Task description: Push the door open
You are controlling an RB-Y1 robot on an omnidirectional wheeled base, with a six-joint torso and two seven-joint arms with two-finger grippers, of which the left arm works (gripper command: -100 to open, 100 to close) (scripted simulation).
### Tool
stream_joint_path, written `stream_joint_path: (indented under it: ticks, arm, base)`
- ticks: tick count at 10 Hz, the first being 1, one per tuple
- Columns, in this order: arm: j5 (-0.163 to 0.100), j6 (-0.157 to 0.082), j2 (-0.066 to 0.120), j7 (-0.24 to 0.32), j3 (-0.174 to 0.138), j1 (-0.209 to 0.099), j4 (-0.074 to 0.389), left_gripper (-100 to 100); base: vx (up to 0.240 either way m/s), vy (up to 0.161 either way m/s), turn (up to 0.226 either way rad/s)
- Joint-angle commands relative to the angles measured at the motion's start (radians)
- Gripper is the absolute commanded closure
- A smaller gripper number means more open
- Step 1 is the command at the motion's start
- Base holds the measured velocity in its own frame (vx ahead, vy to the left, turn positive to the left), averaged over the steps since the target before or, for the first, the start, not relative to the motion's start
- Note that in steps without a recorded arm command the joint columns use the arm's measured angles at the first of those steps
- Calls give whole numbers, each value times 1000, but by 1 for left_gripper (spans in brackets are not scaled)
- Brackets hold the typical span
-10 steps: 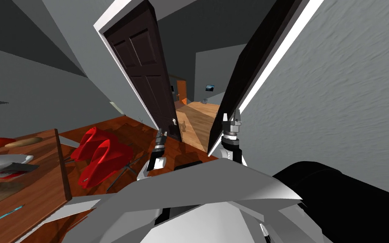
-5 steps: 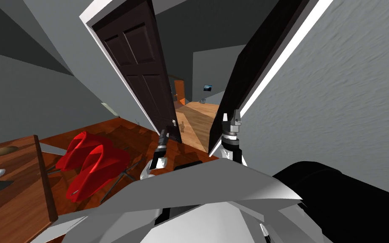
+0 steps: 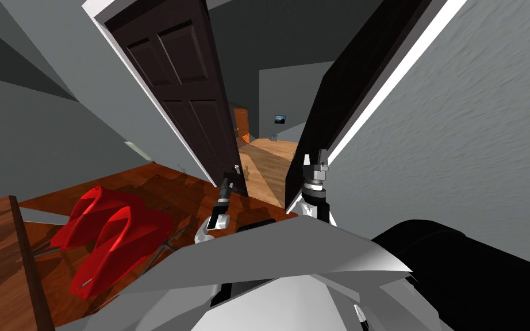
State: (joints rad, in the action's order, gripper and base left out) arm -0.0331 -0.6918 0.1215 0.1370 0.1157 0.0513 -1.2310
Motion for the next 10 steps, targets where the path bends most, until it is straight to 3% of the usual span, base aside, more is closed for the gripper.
stream_joint_path:
  ticks: [1, 2, 10]
  arm:
    - [3, -12, 1, 3, 7, -14, 43, -100]
    - [3, -12, 1, 3, 7, -14, 43, -100]
    - [17, -54, 6, 16, 38, -88, 232, -100]
  base:
    - [65, 97, -85]
    - [35, 69, -28]
    - [58, 92, -78]
